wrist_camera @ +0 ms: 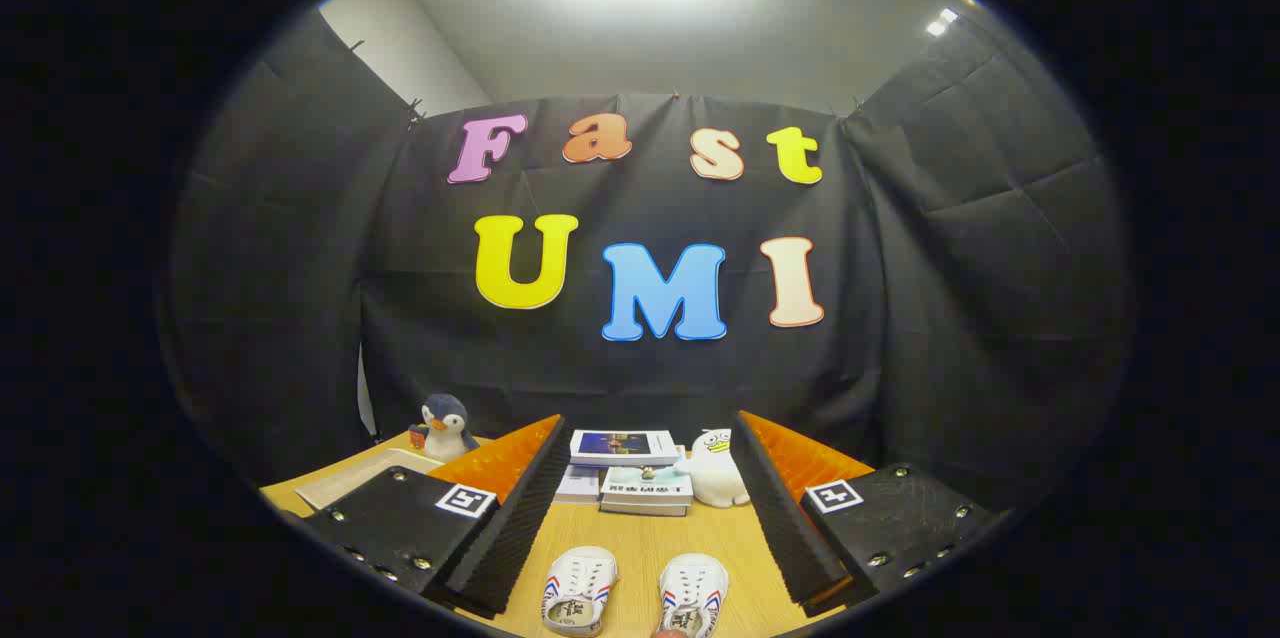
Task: Open the storage box then place both shoes into the box .Put the left shoe in first, then the right shoe, with the right side of both shoes facing outward in a uniform manner.
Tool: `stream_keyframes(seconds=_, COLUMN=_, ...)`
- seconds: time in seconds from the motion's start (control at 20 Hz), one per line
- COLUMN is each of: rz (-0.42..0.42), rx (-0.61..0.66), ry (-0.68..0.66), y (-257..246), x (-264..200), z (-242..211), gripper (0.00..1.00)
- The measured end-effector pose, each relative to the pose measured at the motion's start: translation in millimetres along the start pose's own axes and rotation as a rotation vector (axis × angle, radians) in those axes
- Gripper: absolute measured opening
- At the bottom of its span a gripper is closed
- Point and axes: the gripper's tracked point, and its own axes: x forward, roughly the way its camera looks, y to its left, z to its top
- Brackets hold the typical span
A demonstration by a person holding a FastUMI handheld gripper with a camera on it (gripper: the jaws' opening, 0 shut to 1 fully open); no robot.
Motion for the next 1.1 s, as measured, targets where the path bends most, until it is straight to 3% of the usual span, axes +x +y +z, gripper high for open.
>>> stream_keyframes(seconds=0.8, rz=-0.004, rx=0.01, ry=0.022, y=1.0, x=-3.7, z=-5.0, gripper=0.97)
stream_keyframes(seconds=1.1, rz=0.06, rx=0.119, ry=0.087, y=13.7, x=-1.7, z=-25.4, gripper=0.97)
